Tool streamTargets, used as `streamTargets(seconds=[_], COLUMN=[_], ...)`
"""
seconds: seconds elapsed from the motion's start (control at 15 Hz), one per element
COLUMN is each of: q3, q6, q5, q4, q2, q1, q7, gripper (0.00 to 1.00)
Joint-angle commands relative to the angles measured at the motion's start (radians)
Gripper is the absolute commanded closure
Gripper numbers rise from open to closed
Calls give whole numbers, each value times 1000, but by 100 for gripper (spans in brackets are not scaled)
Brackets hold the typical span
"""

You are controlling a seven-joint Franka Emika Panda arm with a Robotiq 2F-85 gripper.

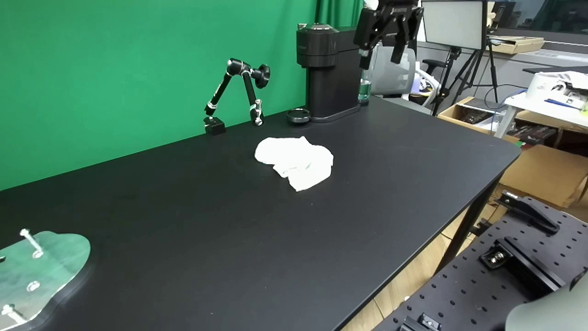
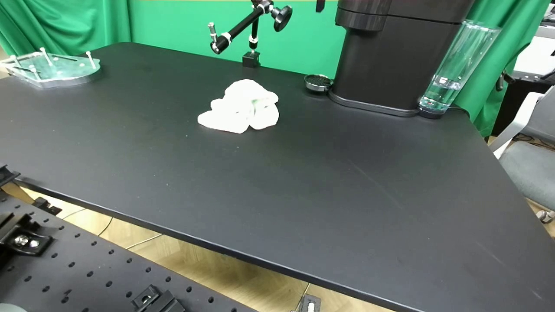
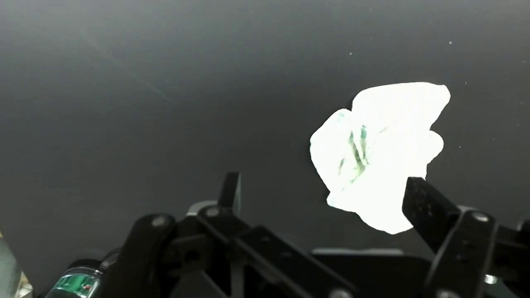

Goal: Pick the cloth on the table and put it on the stand

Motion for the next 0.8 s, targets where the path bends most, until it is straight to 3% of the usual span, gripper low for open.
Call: streamTargets(seconds=[0.0,0.2,0.73], q3=[-3,60,171], q6=[16,-32,-244], q5=[191,292,264], q4=[171,293,586], q2=[237,375,637], q1=[41,24,-36], q7=[-134,-226,-223], gripper=[0,0,0])
